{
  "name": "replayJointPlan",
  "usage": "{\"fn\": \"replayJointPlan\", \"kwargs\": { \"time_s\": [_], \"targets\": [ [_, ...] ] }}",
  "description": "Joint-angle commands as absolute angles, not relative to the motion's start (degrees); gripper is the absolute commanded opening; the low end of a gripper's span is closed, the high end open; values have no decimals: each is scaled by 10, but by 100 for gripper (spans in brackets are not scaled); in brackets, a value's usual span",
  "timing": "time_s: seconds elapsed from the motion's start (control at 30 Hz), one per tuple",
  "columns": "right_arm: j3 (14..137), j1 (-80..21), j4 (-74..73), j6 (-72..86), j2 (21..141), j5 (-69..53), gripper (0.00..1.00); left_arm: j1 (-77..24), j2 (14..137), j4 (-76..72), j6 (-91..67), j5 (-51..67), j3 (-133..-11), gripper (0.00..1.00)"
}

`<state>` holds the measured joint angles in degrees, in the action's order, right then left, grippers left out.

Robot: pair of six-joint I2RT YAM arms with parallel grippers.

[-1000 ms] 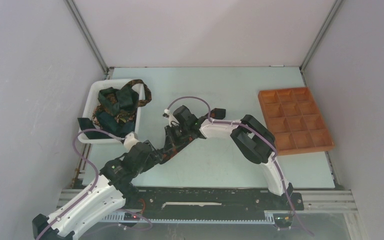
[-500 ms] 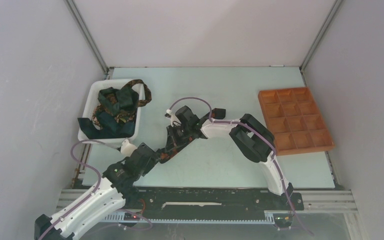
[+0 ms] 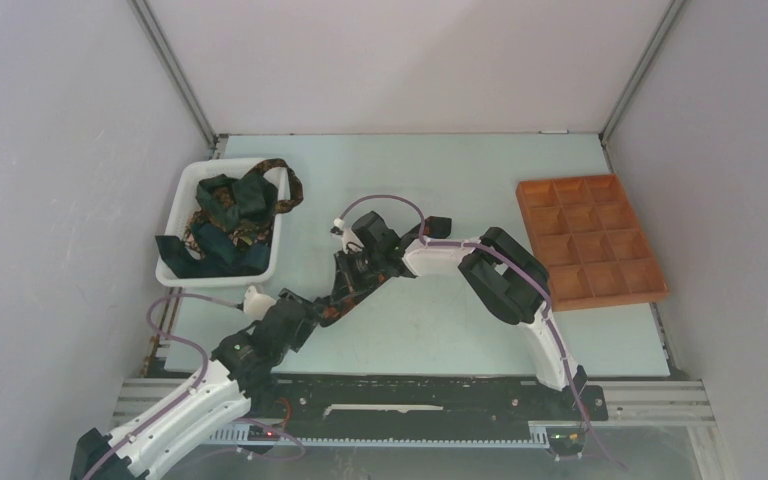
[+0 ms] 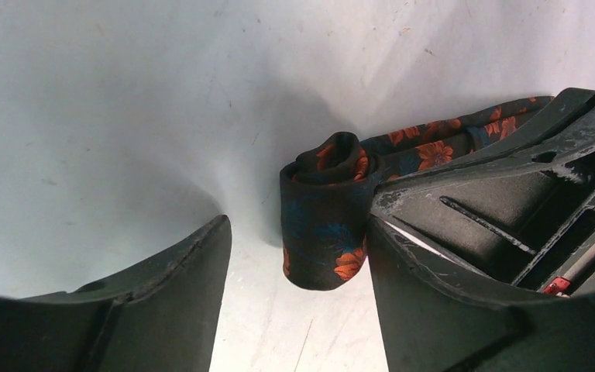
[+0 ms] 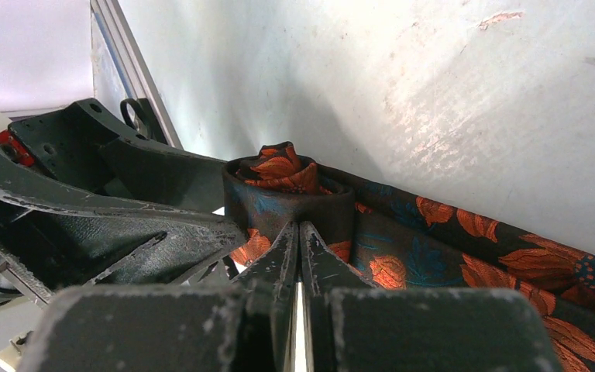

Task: Roll the ties
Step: Roll the tie at the center of the board.

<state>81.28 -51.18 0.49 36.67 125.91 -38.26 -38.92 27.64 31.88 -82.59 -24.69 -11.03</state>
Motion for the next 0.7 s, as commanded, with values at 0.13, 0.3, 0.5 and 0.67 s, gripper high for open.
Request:
{"fn": "replayJointPlan", "kwargs": {
  "time_s": [0.13,0.3,0.5,0.67],
  "targets": [
    [802,-511,-6,359,1275,-373,3,-373,300,247,-829,-237,-92,69],
    [802,-511,-6,359,1274,-373,1,-363,320,203,-811,-222,-74,62],
    [802,-510,-6,358,1275,-373,1,-359,339,160,-803,-209,-50,51],
    [802,-510,-5,359,1274,-374,0,-359,345,141,-787,-206,-45,45]
  ]
}}
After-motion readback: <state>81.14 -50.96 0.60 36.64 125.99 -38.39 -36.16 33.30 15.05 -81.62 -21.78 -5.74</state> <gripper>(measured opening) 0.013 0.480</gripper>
